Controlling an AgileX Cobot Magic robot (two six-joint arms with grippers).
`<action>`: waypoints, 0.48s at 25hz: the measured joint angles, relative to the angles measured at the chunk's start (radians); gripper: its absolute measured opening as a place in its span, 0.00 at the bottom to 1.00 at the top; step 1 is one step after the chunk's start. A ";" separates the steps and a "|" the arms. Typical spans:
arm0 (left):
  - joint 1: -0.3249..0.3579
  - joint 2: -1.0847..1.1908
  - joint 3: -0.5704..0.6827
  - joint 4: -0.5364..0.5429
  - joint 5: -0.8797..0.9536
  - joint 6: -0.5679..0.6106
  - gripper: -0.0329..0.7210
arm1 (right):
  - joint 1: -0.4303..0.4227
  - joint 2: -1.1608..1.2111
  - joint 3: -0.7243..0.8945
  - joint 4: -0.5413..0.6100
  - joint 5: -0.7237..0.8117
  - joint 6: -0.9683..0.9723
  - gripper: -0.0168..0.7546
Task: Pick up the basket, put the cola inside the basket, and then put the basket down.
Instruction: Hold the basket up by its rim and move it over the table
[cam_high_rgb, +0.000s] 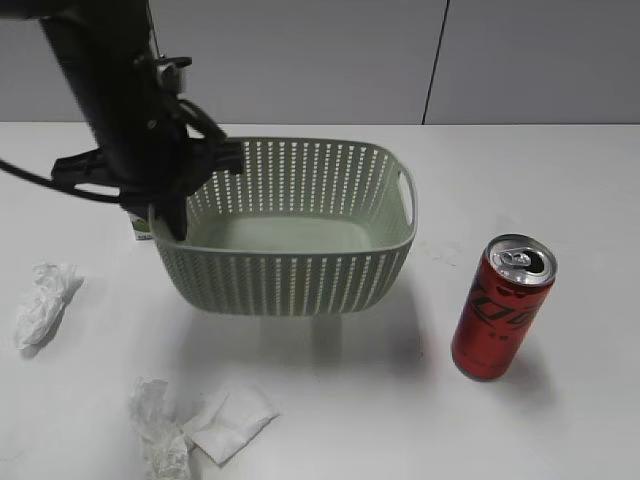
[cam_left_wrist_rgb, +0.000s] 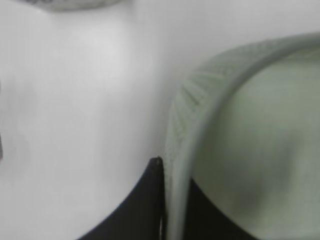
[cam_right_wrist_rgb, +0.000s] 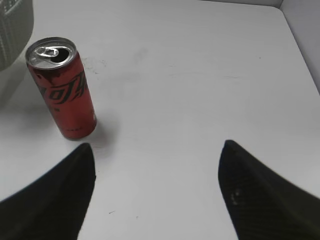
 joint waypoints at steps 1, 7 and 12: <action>0.000 -0.044 0.072 -0.006 -0.038 -0.004 0.04 | 0.000 0.000 0.000 0.001 0.000 0.000 0.78; 0.000 -0.254 0.363 -0.066 -0.229 -0.009 0.04 | 0.000 0.021 -0.017 0.048 -0.005 0.000 0.78; 0.000 -0.284 0.505 -0.072 -0.326 -0.010 0.04 | 0.000 0.145 -0.095 0.114 0.019 0.000 0.78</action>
